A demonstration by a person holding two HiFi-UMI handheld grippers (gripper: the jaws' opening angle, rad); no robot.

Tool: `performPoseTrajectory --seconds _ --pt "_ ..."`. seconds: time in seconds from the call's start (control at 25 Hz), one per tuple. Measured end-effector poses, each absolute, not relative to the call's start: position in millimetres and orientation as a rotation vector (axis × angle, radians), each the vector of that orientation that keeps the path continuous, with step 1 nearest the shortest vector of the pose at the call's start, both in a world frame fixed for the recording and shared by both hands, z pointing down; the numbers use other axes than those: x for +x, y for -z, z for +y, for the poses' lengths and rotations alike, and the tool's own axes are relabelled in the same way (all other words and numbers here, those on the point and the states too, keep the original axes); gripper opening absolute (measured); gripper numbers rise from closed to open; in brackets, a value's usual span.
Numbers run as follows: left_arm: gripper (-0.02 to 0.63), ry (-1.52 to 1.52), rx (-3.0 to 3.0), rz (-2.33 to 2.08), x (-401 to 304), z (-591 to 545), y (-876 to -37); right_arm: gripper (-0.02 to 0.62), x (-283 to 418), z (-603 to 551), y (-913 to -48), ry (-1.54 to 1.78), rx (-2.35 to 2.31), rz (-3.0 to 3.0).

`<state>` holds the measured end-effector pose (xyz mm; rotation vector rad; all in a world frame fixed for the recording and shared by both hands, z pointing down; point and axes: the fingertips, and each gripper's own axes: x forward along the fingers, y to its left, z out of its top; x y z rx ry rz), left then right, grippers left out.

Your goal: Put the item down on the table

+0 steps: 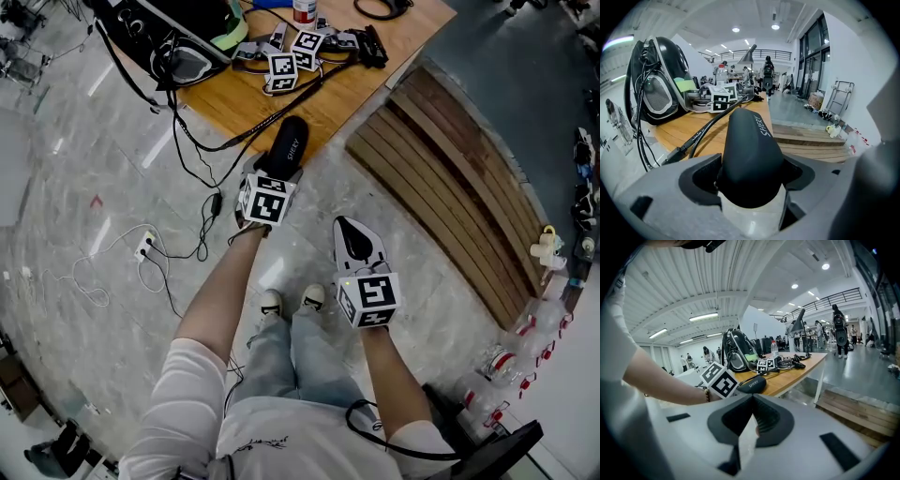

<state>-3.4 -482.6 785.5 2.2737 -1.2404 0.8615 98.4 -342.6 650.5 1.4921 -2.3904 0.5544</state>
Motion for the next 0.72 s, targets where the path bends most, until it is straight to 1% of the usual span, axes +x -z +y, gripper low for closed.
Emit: performPoseTrajectory --seconds 0.2,0.36,0.48,0.6,0.72 --pt "0.360 -0.874 2.298 -1.245 -2 -485 -781 0.005 99 -340 -652 -0.567 1.495 -2.387" --pt "0.394 -0.862 2.328 -1.240 0 -482 -774 0.005 99 -338 -652 -0.576 1.498 -2.387" --pt "0.394 -0.851 2.332 -1.261 -3 -478 -766 0.004 101 -337 -649 -0.581 1.515 -2.388" --pt "0.394 -0.779 2.356 -1.336 -16 -467 -745 0.005 98 -336 -645 -0.573 1.527 -2.391" --pt "0.391 -0.700 2.345 -1.411 -36 -432 -710 0.005 92 -325 -639 -0.564 1.526 -2.381"
